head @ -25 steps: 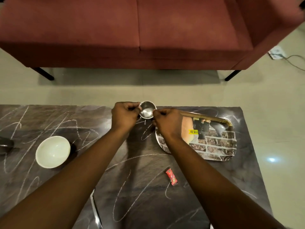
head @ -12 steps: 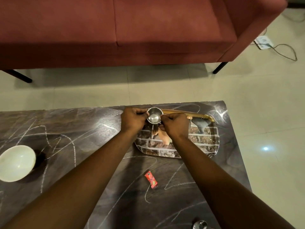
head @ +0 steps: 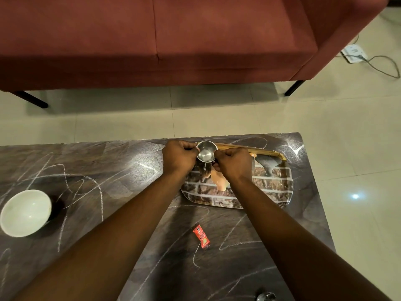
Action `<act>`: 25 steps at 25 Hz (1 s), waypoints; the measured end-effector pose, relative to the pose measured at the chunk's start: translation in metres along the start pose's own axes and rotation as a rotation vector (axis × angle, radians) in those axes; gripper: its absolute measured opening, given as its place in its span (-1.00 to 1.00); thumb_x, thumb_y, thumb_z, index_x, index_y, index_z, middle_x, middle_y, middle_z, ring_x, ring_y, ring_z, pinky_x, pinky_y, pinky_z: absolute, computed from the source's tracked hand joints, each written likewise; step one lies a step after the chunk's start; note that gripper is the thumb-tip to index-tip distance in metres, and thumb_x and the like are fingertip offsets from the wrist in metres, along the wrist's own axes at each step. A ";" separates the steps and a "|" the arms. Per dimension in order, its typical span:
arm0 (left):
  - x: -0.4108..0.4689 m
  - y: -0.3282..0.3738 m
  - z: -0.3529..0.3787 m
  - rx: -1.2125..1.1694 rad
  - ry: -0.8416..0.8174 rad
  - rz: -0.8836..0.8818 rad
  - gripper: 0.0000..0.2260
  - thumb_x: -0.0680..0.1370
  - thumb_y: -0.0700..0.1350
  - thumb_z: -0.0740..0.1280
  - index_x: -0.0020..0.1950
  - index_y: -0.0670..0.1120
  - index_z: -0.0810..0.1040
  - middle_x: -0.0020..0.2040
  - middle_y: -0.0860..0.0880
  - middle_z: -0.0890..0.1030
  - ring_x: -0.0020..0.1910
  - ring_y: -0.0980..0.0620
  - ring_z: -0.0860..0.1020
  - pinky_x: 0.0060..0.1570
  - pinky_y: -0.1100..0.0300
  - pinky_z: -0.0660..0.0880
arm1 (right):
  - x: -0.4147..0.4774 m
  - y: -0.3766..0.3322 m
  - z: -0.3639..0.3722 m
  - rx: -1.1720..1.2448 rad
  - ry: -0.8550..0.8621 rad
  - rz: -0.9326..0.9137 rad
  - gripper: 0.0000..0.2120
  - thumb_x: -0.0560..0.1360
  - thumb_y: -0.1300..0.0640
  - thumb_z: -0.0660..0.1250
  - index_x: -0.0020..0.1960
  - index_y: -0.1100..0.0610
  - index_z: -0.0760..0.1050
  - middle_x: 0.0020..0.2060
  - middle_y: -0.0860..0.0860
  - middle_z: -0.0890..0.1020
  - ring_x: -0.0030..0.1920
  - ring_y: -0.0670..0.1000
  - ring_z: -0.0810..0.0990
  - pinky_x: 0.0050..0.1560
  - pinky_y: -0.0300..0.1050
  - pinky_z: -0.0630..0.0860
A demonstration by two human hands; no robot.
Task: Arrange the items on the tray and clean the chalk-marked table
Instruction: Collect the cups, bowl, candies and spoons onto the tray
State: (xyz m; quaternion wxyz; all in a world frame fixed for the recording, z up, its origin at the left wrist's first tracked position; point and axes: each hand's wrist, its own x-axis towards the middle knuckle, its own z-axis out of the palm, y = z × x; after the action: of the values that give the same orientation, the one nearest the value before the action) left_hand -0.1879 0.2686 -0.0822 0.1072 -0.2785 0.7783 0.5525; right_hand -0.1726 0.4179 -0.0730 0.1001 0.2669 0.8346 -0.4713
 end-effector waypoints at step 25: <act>-0.040 -0.147 -0.472 -0.259 0.872 -0.097 -0.81 0.54 -0.27 0.47 0.14 -0.22 0.71 -0.09 -0.16 0.72 -0.22 0.02 0.70 -0.09 0.02 0.72 | -0.187 -0.162 0.276 -0.017 -0.544 -0.512 -0.80 0.56 0.07 0.52 0.16 0.09 0.74 -0.01 -0.08 0.78 -0.02 -0.17 0.73 0.12 -0.23 0.63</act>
State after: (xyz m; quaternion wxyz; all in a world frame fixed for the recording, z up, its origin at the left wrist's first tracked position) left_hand -0.0075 -0.1871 -0.0079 -0.2407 -0.5322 0.6612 0.4708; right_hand -0.1268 0.0541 -0.0240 0.1992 -0.0863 0.8211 -0.5278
